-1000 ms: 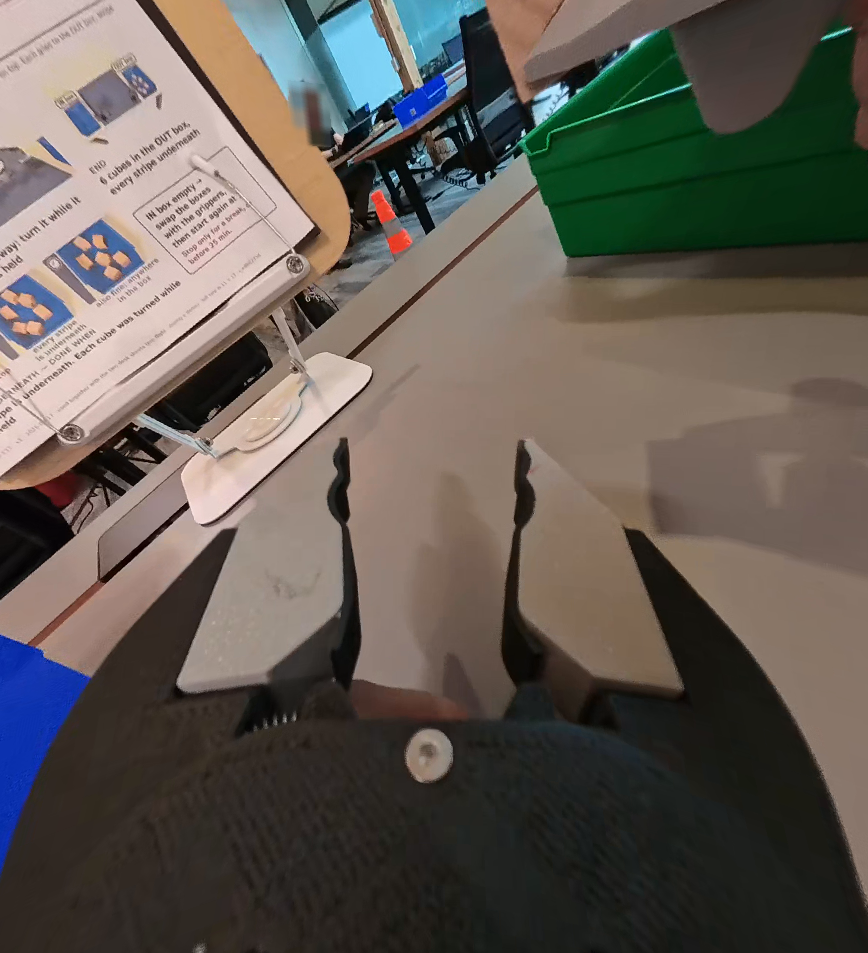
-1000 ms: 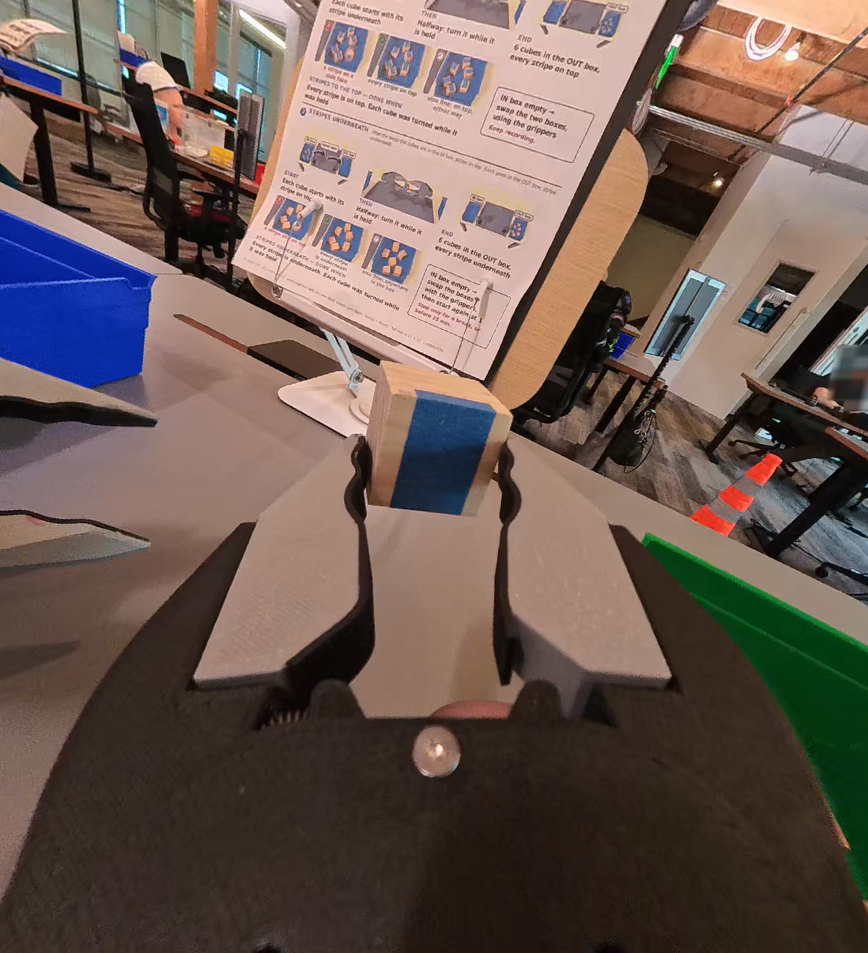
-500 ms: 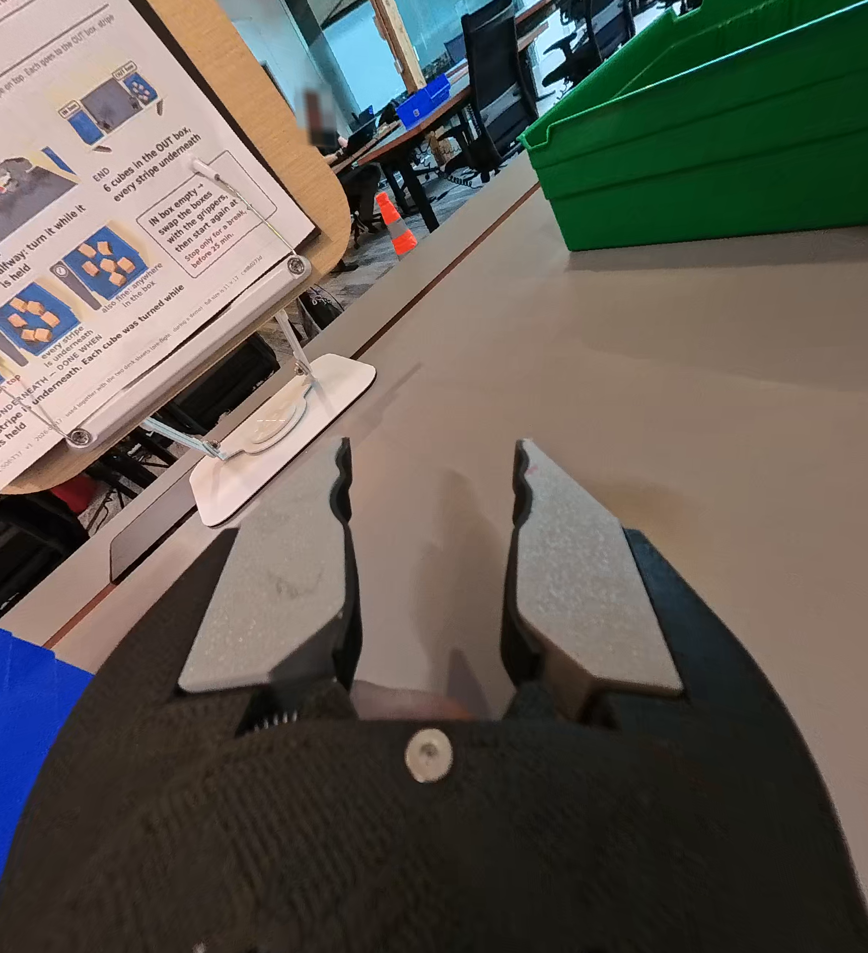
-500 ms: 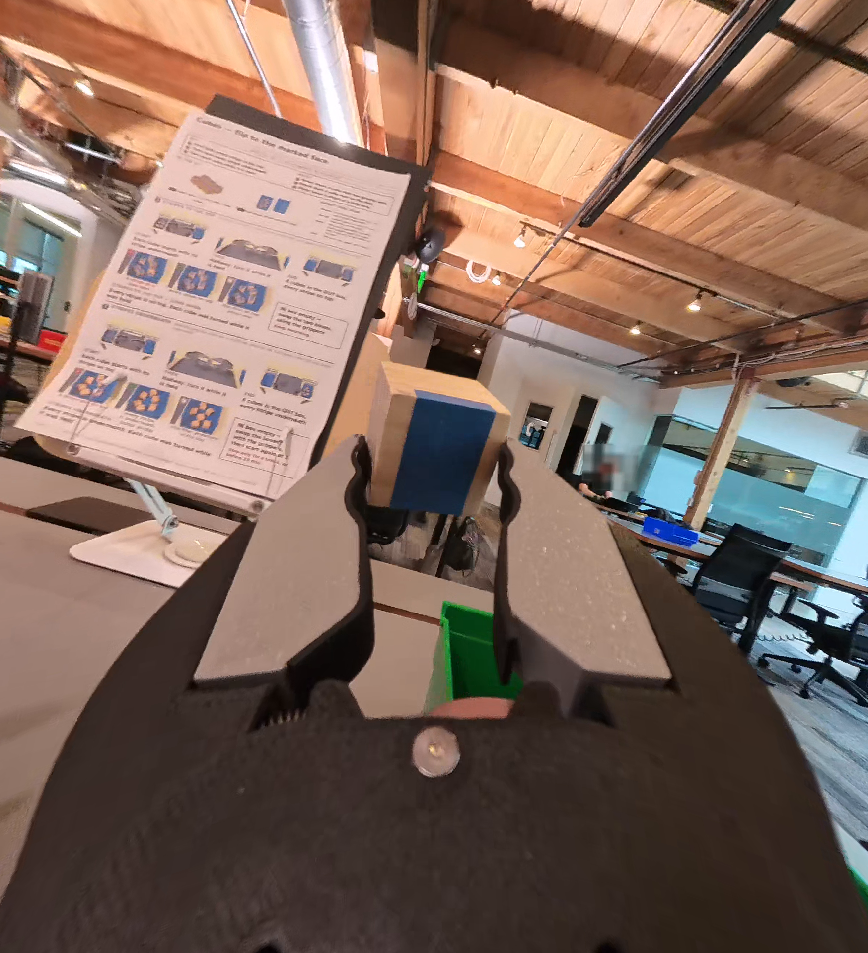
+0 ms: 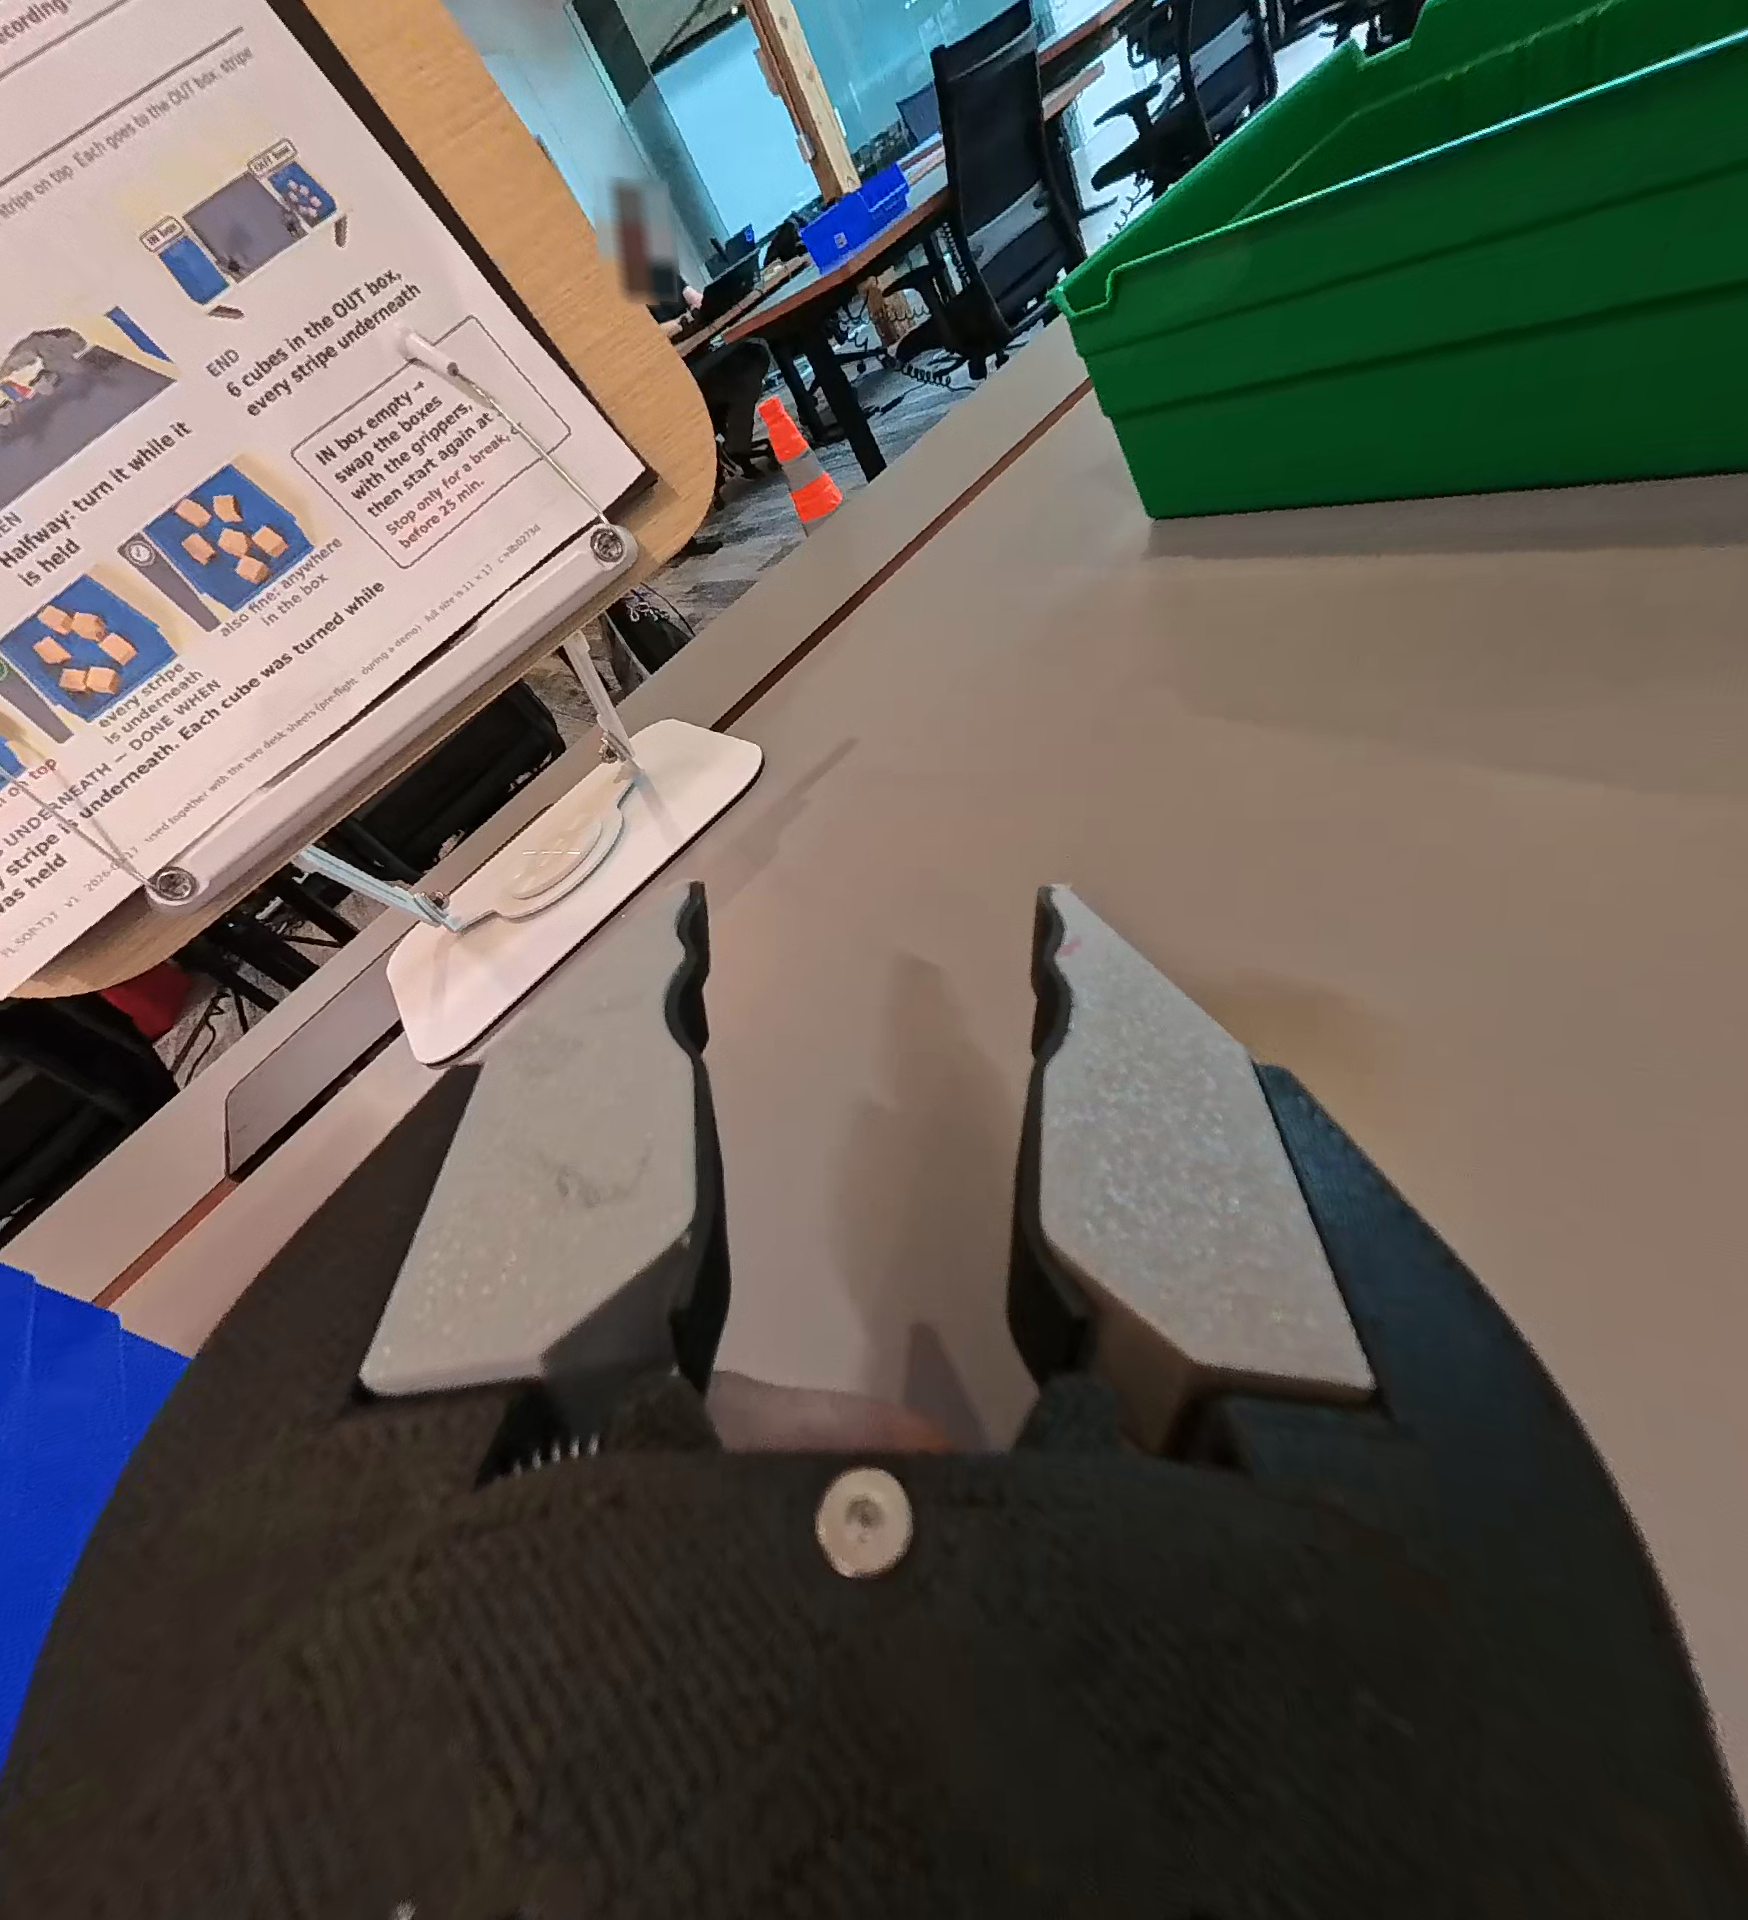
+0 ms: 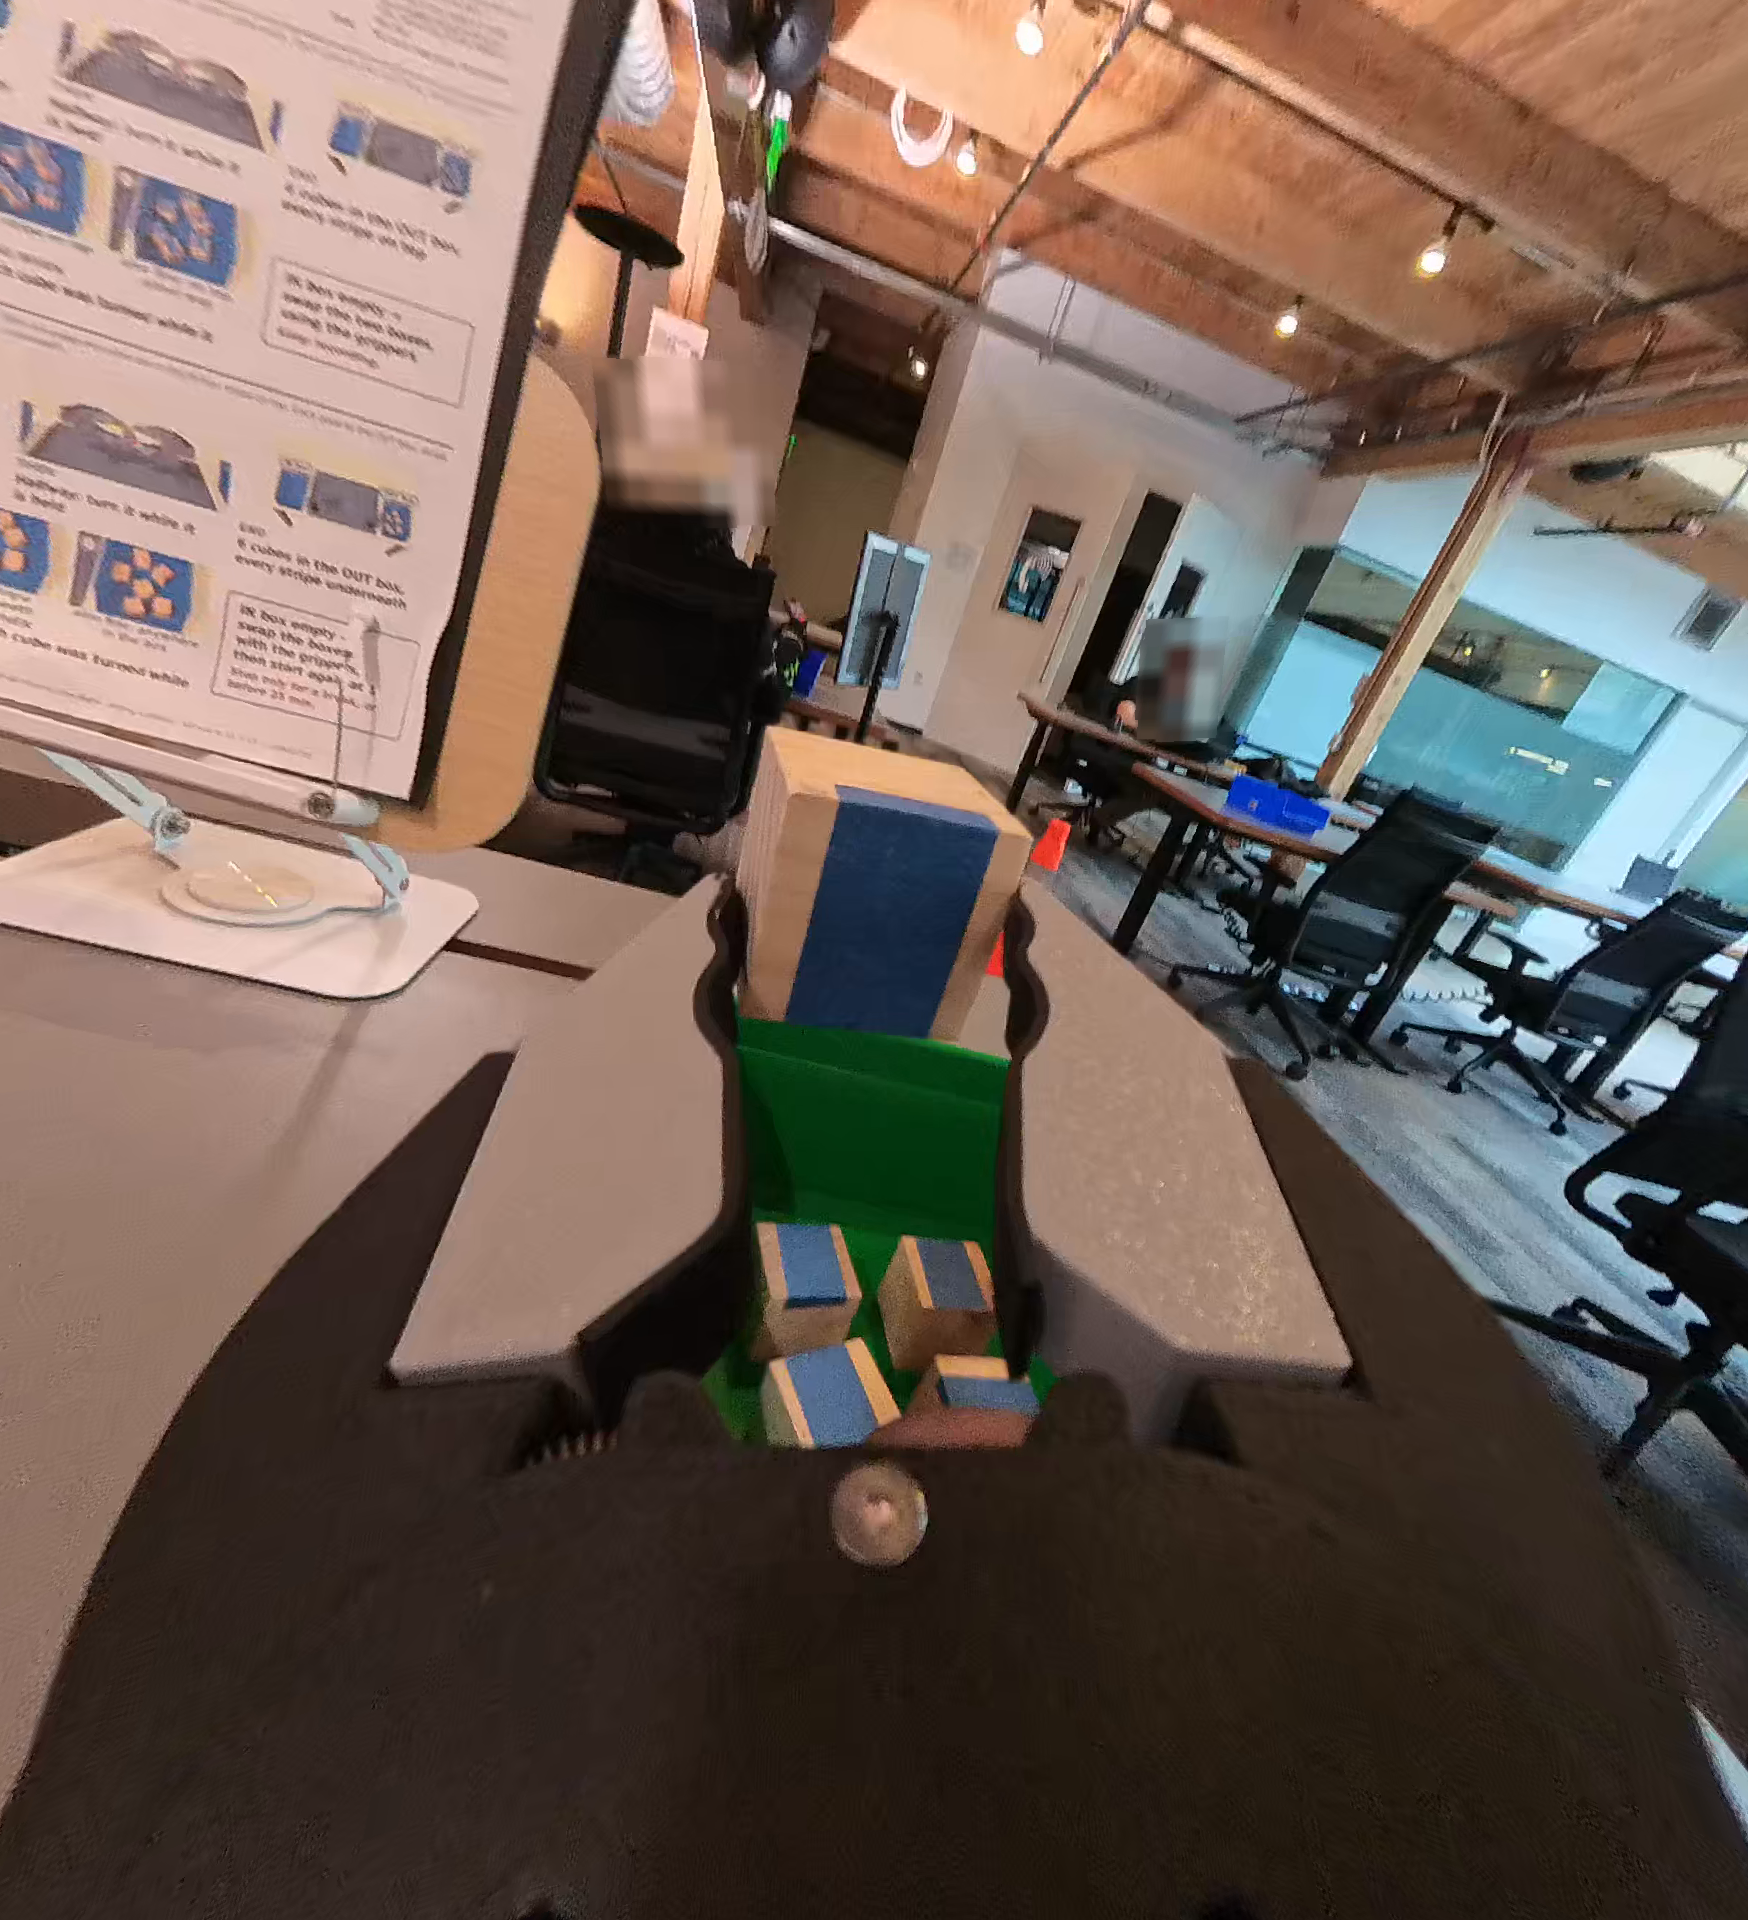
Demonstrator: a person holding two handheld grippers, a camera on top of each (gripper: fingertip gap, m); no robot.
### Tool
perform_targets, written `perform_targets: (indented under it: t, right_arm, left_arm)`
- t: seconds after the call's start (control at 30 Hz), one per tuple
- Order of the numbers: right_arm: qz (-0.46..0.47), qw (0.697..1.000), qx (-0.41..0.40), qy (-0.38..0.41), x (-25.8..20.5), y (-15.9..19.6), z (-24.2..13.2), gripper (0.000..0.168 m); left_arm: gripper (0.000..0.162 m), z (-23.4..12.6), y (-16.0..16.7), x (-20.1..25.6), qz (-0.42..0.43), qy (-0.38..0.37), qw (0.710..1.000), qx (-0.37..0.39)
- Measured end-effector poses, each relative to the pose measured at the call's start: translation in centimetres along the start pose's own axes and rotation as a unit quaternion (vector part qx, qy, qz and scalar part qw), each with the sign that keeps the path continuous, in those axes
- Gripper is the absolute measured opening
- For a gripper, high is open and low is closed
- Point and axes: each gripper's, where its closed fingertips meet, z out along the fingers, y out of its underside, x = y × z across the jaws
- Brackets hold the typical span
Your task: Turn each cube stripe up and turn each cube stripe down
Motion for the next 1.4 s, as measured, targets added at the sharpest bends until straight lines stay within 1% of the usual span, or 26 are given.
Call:
perform_targets:
  t: [0.23,0.43,0.7,0.83,1.0,1.23,1.4]
  right_arm:
    - [0.001,0.997,-0.075,-0.024,0.9,2.2,-0.1,0.047]
    - [0.007,0.987,-0.15,-0.057,0.7,5.3,0.1,0.048]
    - [0.011,0.968,-0.235,-0.085,0.5,8.4,-1.2,0.048]
    - [0.015,0.952,-0.288,-0.102,0.6,10.8,-1.8,0.048]
    - [0.021,0.923,-0.36,-0.134,0.2,14.4,-2.3,0.049]
    - [0.012,0.887,-0.429,-0.171,-0.5,18.3,-2.9,0.048]
    - [0.007,0.864,-0.471,-0.181,-0.7,20.9,-3.2,0.048]
  left_arm:
    - [0.061,0.1,0.4,-0.2,0.001,-0.005,1.0,-0.005]
    - [0.06,0.2,0.6,-0.3,0.001,-0.006,1.0,-0.01]
    - [0.06,0.2,0.7,-0.1,0.005,-0.003,1.0,-0.011]
    - [0.06,0.3,0.8,0.0,0.007,-0.002,1.0,-0.013]
    - [0.06,0.3,0.8,0.1,0.014,-0.005,1.0,-0.014]
    - [0.06,0.4,1.1,0.2,0.014,-0.002,1.0,-0.019]
    - [0.06,0.4,1.1,0.3,0.017,-0.002,1.0,-0.02]
